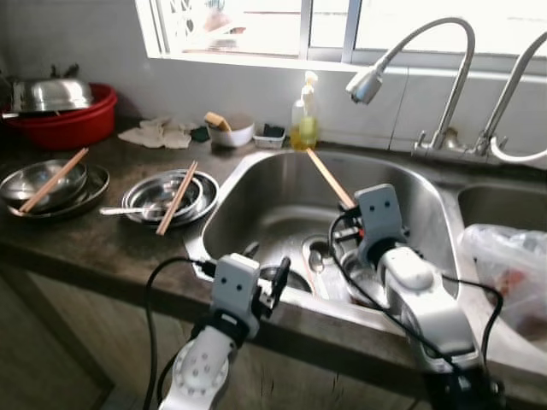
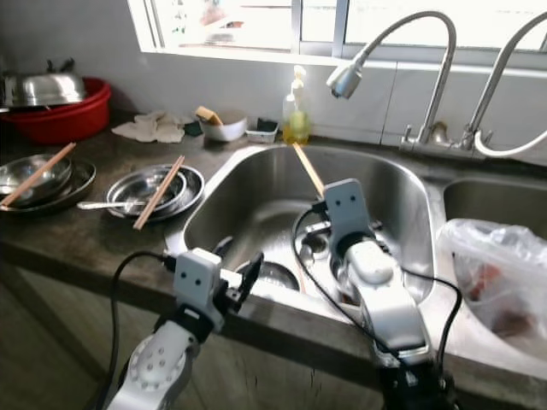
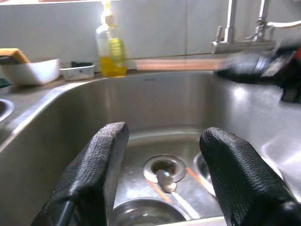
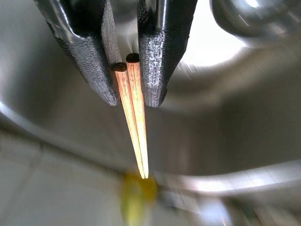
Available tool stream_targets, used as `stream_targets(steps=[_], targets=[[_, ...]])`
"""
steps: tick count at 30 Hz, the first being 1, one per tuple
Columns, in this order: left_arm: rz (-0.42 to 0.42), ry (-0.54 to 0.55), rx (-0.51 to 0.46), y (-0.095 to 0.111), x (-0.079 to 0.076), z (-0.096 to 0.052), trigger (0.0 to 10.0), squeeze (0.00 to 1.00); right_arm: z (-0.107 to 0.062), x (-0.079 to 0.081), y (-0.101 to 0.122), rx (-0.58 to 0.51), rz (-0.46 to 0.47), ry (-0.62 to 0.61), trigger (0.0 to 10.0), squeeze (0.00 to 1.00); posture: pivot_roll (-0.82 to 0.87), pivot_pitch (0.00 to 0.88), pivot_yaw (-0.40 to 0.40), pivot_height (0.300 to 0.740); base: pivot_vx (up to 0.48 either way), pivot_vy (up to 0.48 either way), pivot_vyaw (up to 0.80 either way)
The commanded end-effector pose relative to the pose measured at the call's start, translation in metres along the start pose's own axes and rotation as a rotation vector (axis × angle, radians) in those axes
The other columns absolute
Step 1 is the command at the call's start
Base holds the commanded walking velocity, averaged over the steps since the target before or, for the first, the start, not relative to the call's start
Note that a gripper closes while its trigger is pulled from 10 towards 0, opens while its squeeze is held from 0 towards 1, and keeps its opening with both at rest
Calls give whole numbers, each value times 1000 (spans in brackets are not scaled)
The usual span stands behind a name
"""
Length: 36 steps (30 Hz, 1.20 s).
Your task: Kitchen organization
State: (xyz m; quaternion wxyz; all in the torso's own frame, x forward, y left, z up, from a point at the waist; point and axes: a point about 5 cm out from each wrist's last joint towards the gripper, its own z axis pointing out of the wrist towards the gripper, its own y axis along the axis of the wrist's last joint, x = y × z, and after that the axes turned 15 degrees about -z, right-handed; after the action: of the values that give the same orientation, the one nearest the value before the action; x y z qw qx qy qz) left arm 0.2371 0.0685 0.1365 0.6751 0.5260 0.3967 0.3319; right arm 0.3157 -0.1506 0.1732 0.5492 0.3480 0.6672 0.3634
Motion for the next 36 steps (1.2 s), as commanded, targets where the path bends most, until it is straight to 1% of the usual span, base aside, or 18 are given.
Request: stream_targets(steps=[1,2,3,4,14,16,19,22,23,24,25,29,33,36], targets=[[8,-10,8,-1,-2,-1,10000,0,5,3,-6,67,-11,27,10000,0,63,0,-33,740,0,0,0],[8,-10,8,-1,-2,-1,10000,0,5,3,-6,67,-11,27,10000,0,63,0,-33,740,0,0,0],[7,-9,8,-1,-2,-1,10000,0,8,4,-10,102,-16,56,10000,0,65,0,-35,740,0,0,0],[9,-9,11,-1,-2,-1,10000,0,10,5,-11,113,-21,68,10000,0,64,0,-32,740,0,0,0],[5,-19,6,0,-5,-1,10000,0,30,8,-17,179,-41,142,10000,0,74,0,-43,740,0,0,0],[5,-18,6,0,-6,-1,10000,0,33,7,-22,201,-72,141,10000,0,75,0,-44,740,0,0,0],[5,-20,6,0,-7,-1,10000,0,36,7,-27,227,-77,151,10000,0,79,0,-48,740,0,0,0],[5,-20,7,0,-7,-2,10000,0,36,7,-28,231,-78,159,10000,0,81,0,-48,740,0,0,0],[5,-19,7,0,-7,-2,10000,0,36,7,-29,232,-89,160,10000,545,83,0,-46,740,0,0,0],[5,-19,7,0,-7,-2,10000,0,36,7,-29,232,-89,160,10000,545,83,0,-46,740,0,0,0],[5,-17,9,0,-6,-3,10000,0,36,7,-29,231,-98,160,10000,1000,83,0,-46,740,0,0,0],[8,-16,14,-1,-6,-4,10000,0,35,3,-27,213,-58,114,10000,1000,90,0,-50,740,0,0,0],[7,-11,15,-1,-6,-4,10000,0,33,2,-25,192,-65,75,10000,1000,86,0,-50,740,0,0,0],[7,-15,19,-2,-7,-4,10000,0,28,4,-29,184,-65,57,10000,1000,89,0,-52,740,0,0,0]])
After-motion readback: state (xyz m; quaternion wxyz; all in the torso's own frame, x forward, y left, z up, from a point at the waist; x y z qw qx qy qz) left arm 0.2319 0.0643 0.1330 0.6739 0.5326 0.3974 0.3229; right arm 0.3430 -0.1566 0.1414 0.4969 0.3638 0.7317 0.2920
